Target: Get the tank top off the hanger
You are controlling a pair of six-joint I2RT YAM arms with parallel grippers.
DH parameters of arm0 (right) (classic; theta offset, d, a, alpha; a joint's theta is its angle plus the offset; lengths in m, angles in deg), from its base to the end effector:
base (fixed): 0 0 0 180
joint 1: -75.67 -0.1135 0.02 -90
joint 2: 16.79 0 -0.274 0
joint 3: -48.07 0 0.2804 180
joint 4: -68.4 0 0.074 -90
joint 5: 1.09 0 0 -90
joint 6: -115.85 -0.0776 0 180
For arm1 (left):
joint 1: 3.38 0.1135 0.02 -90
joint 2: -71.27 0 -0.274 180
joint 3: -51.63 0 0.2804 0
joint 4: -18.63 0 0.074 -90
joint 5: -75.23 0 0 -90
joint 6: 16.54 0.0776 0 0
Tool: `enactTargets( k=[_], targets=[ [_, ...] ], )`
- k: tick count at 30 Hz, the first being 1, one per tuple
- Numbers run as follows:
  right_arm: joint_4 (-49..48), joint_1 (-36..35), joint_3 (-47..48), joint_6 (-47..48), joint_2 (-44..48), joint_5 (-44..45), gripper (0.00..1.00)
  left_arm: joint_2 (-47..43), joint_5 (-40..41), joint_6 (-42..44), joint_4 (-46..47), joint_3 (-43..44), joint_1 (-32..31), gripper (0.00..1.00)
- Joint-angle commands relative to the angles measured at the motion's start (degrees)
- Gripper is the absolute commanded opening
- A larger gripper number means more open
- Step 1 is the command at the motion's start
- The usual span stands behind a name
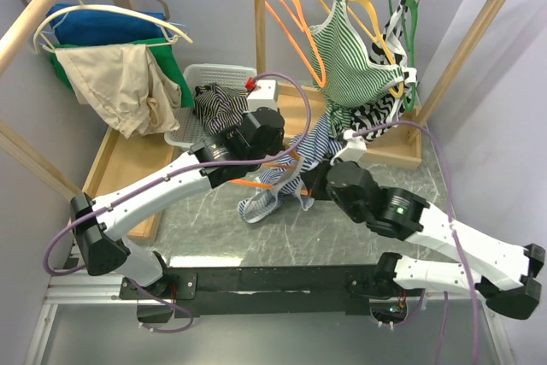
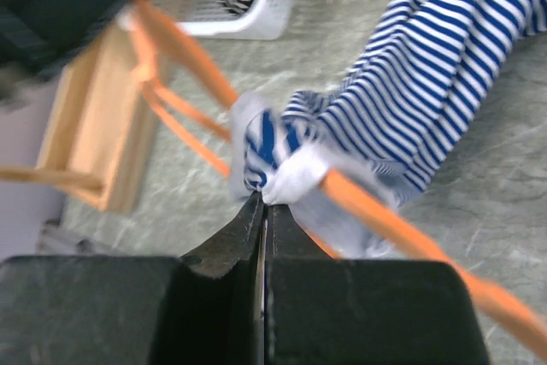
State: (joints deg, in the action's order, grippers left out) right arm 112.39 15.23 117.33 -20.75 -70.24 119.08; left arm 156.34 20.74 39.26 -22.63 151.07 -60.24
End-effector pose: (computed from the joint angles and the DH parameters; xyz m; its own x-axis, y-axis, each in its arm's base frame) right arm 0.1577 0.1991 0.3434 -0.5477 0.3076 -0.7781 -0.1973 0.8563 0.4774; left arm 0.2512 -0.3023 0.3940 -0.4284 -0.1807 -0.8853 0.1905 0.9397 -0.2840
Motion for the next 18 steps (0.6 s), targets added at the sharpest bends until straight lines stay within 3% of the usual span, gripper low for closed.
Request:
enactTargets(
  k=[1,8,15,18],
  targets=[
    [1.0,-1.4,1.7,-0.1,7.4,0.2,0.00,-3.4,3.1,-0.6,-1.6,-2.8,1.6,0.01],
    [9.5,-1.6,3.1,-2.8,16.5,3.5,0.00,-9.3,4.2,-1.4,-2.1,-8.8,4.2,0.01],
    [18.1,-1.5,4.2,-3.1,15.0,1.4,0.00,-17.1,9.7,0.2,-6.1,-9.4,5.0,0.01],
    [17.0,-1.6,2.6,-3.3,12.9,-1.8,0.00,-19.5,12.4,0.4,-8.7,-7.9,5.4,0.01]
  ],
)
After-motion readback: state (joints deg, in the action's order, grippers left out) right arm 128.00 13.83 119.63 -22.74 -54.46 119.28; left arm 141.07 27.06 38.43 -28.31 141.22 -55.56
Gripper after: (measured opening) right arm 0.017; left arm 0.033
